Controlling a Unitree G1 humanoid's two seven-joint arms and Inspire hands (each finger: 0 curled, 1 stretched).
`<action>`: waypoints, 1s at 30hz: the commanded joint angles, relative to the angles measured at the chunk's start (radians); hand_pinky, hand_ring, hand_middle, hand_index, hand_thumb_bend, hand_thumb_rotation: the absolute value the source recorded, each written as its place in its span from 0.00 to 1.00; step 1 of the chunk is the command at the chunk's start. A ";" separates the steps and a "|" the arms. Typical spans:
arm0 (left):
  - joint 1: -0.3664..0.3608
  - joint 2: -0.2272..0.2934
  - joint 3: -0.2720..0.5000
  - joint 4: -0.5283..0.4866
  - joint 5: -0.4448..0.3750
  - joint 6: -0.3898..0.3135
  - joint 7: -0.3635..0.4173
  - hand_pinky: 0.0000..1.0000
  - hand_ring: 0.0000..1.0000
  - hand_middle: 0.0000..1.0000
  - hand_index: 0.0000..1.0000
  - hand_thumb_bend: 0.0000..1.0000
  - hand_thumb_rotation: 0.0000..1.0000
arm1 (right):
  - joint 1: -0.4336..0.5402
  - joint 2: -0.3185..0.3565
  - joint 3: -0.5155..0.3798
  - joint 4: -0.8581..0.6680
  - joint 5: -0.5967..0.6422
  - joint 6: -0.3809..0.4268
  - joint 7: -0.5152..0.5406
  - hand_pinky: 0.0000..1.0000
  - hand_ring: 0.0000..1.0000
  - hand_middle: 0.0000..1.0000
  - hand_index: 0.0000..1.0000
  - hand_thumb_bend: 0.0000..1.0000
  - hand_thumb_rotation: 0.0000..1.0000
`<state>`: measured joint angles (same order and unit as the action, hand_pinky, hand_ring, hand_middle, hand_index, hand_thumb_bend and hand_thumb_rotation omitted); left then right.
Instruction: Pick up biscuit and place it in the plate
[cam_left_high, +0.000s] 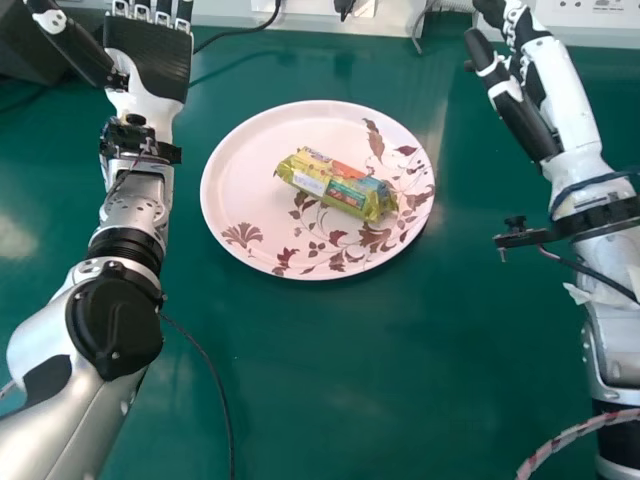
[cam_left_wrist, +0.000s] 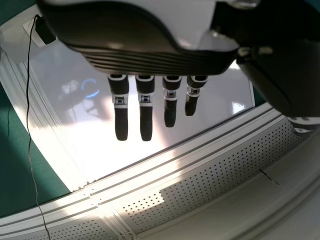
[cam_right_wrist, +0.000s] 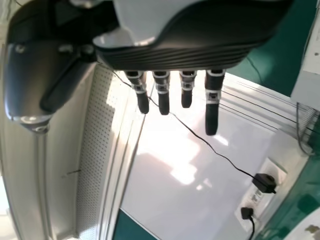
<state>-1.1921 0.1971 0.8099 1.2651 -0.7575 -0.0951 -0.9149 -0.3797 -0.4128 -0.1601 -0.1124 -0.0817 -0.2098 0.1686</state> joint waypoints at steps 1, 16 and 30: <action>0.015 0.008 -0.008 0.005 0.005 -0.001 0.000 0.76 0.82 0.93 1.00 0.93 0.80 | 0.007 0.005 -0.018 0.015 0.024 -0.031 -0.007 0.70 0.85 0.97 1.00 0.91 0.63; 0.010 0.009 -0.006 0.005 0.002 -0.003 0.009 0.69 0.79 0.90 0.98 0.93 0.85 | -0.004 0.045 -0.105 0.106 0.255 -0.121 0.030 0.70 0.85 0.97 1.00 0.93 0.61; 0.010 0.010 -0.009 0.003 0.006 -0.005 0.019 0.67 0.80 0.89 0.95 0.96 0.82 | -0.047 0.104 -0.178 0.206 0.534 -0.117 0.137 0.70 0.83 0.95 0.98 0.94 0.66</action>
<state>-1.1920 0.2005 0.8099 1.2672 -0.7574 -0.0961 -0.8961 -0.4146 -0.3198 -0.3172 0.0726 0.4207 -0.3194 0.2852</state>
